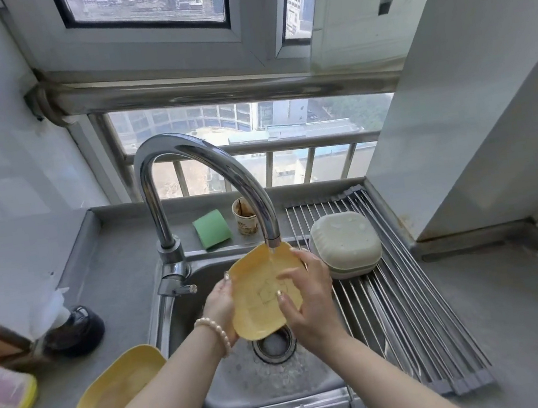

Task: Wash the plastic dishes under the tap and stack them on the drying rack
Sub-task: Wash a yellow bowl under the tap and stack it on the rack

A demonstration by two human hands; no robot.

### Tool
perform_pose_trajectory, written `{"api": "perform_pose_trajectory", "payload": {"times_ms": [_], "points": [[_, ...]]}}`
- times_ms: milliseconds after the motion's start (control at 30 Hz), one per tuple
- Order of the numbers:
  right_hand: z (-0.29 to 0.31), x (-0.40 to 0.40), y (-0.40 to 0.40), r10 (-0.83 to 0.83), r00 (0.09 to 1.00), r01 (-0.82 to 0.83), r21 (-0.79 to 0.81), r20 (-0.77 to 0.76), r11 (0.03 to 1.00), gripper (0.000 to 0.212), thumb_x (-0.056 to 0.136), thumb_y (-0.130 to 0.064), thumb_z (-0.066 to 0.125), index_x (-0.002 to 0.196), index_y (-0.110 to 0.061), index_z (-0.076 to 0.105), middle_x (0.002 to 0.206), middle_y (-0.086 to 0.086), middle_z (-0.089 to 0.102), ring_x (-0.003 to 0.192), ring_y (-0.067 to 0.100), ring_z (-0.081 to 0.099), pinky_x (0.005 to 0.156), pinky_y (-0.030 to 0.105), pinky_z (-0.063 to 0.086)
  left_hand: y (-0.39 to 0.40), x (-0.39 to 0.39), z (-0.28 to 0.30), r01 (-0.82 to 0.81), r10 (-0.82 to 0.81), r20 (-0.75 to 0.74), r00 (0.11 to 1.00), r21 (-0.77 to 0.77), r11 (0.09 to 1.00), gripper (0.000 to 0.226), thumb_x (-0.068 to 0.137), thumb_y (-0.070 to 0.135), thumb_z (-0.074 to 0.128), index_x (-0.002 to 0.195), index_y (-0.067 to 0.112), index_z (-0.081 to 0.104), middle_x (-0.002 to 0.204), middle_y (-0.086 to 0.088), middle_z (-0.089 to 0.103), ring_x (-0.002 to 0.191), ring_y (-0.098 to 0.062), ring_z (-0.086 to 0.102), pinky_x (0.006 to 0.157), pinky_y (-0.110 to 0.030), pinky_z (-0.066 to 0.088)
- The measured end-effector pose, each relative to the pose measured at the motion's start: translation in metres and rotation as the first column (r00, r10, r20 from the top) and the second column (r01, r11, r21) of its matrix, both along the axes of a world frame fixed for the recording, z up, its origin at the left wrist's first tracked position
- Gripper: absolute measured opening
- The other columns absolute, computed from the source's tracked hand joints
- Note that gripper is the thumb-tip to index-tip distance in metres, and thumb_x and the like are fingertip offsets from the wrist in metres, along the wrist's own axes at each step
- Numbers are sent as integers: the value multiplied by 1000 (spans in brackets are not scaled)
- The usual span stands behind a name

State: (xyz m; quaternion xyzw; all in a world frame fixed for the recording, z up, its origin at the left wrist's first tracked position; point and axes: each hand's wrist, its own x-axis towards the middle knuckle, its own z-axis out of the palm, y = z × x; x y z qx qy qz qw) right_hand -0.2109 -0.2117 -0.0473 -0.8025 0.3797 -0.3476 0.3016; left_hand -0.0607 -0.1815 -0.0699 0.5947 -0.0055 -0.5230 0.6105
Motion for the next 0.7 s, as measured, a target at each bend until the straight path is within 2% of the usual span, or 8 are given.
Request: {"api": "perform_pose_trajectory", "payload": {"times_ms": [67,133,200,300,400,467,567,700], "points": [[-5,-7,4,-31,999,25,259,18,966,51,94,-15,47,141,-31,33,153,-10,8,140,0,5,114,25,13,1,-5,15,-8,19,211,977,-52,999,26,103,26,36,110,14,58,98,-9,65,92,-26,62,91,-50,50],[-7,-10,5,-91,993,44,485,74,874,63,99,-9,40,151,-29,9,155,-10,10,143,8,14,115,29,19,6,-6,26,43,-10,397,918,-75,996,27,103,25,35,107,19,61,102,-6,65,97,-22,61,94,-48,50],[-13,-9,1,-178,978,61,668,109,742,53,101,-8,36,148,-28,23,147,-1,37,133,21,40,110,43,36,9,-5,35,131,-76,559,826,-59,990,31,102,26,37,118,17,62,109,-2,66,102,-18,60,95,-42,49],[-18,-2,-1,-255,965,103,821,54,562,28,98,-5,38,112,-21,56,109,8,62,97,29,62,84,57,52,7,1,45,235,-233,716,658,99,967,33,100,29,41,120,12,62,109,0,66,101,-16,60,88,-33,49],[-8,-1,-5,-275,960,33,949,57,312,18,96,-1,42,106,-7,55,78,11,59,51,22,58,39,31,50,2,15,51,261,-473,690,548,396,880,26,100,25,41,87,13,60,90,-5,64,84,-22,57,70,-27,42],[2,-4,-12,-258,966,38,979,16,202,10,97,-9,45,96,-9,54,59,9,55,34,17,47,29,17,34,3,23,52,266,-538,577,615,490,830,25,99,17,41,80,6,53,85,-17,64,71,-27,60,61,-25,46],[17,-6,-28,-182,980,129,961,-85,245,20,96,-24,44,83,-12,52,46,4,48,30,15,42,31,14,28,11,25,47,353,-559,349,752,503,789,23,98,7,40,79,-1,49,65,-16,60,43,-24,62,43,-25,49],[42,-4,-35,-53,974,216,820,-222,530,28,96,-24,39,79,-5,52,50,13,49,32,22,48,32,16,29,19,10,30,416,-546,183,817,469,779,21,95,14,52,83,0,61,64,-17,65,53,-29,66,45,-36,55]]}}
